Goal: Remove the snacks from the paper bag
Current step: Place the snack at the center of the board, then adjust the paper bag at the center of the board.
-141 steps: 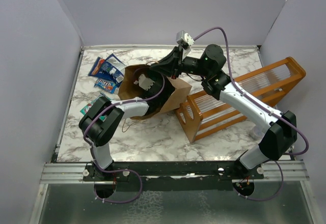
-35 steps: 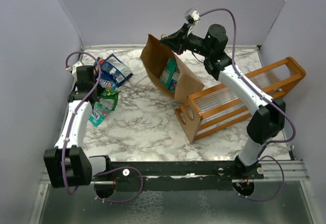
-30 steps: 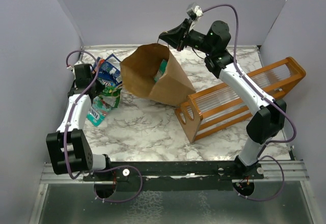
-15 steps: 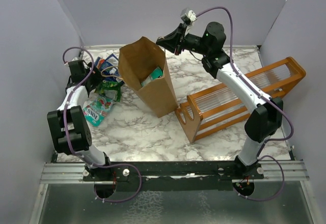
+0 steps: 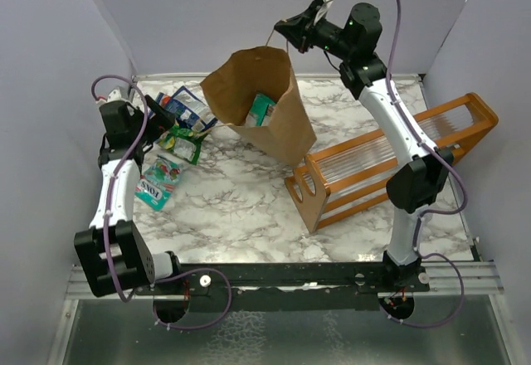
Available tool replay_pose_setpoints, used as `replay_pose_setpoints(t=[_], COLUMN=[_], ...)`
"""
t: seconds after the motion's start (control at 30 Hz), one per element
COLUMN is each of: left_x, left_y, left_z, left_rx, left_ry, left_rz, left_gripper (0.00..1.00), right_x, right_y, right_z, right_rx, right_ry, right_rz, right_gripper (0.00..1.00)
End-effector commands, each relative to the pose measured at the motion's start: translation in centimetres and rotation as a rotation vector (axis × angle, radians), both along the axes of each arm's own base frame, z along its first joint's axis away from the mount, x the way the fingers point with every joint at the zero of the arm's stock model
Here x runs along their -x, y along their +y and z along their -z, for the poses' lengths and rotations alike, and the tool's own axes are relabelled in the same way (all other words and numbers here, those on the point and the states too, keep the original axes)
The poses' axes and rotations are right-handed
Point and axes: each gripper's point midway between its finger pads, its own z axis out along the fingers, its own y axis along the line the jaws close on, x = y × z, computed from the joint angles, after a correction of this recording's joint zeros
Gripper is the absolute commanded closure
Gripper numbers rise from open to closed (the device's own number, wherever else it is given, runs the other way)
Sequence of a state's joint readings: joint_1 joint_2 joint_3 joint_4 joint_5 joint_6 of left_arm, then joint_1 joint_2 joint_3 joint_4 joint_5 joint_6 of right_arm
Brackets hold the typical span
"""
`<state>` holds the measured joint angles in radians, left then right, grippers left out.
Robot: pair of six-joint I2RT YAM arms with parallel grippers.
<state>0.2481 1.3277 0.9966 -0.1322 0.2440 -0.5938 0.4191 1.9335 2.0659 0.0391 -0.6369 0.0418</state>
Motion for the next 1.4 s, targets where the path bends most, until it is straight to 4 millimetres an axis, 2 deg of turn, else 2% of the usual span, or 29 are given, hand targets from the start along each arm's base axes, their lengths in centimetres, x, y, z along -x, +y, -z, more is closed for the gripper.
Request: replay_pose_setpoints(t=[0.0,0.13,0.2,0.27,0.37,0.47,0.5,0.57,0.67,0.77,0.87,1.13,1.27,1.37], left_x=[2.6,4.5,5.2,5.8,6.5,6.9,7.1,7.5,8.3,9.1,10.0,11.9,12.0,11.8], left_y=[-2.7,-4.1,-4.2,-4.4,-4.4,-4.9,-5.2,-6.1,-7.4,-8.4,-9.3,-13.6,-17.4,-20.5], left_z=[0.0,-0.2,-0.9,-1.6,-2.4,-3.0,-3.3,-3.9,-6.0,-8.4,-9.6,-10.5,-9.9,-9.7], left_rx=[0.073,0.1,0.093,0.079,0.053,0.048,0.055,0.075,0.111,0.135,0.166,0.327,0.344,0.369], left_ry=[-0.004,-0.02,-0.037,-0.052,-0.06,-0.062,-0.063,-0.08,-0.142,-0.213,-0.247,-0.354,-0.362,-0.368], left_rz=[0.087,0.118,0.122,0.126,0.134,0.167,0.187,0.232,0.283,0.322,0.353,0.452,0.486,0.524], left_gripper=[0.01,0.01,0.01,0.01,0.01,0.01,0.01,0.01,0.01,0.01,0.01,0.08,0.17,0.33], right_x=[-2.3,-2.8,-2.3,-0.9,1.8,5.4,6.0,7.3,8.7,10.3,11.4,11.9,13.0,13.5], right_y=[-2.5,-1.9,-1.1,0.0,1.7,2.8,3.0,3.0,3.5,4.1,4.5,5.0,4.6,4.4], right_z=[-3.8,-3.6,-1.4,1.5,5.2,6.5,7.4,7.6,8.0,7.5,6.6,7.4,6.9,6.8], right_rx=[0.007,0.048,0.061,0.075,0.085,0.065,0.059,0.039,0.023,-0.005,-0.044,-0.046,-0.065,-0.062], right_ry=[-0.166,-0.232,-0.18,-0.123,-0.073,-0.046,-0.027,-0.008,0.049,0.084,0.113,0.158,0.155,0.141], right_rz=[0.067,0.033,-0.03,-0.11,-0.134,-0.176,-0.19,-0.205,-0.268,-0.311,-0.337,-0.382,-0.404,-0.415], right_gripper=[0.98,0.98,0.98,0.98,0.98,0.98,0.98,0.98,0.98,0.98,0.98,0.98,0.98,0.98])
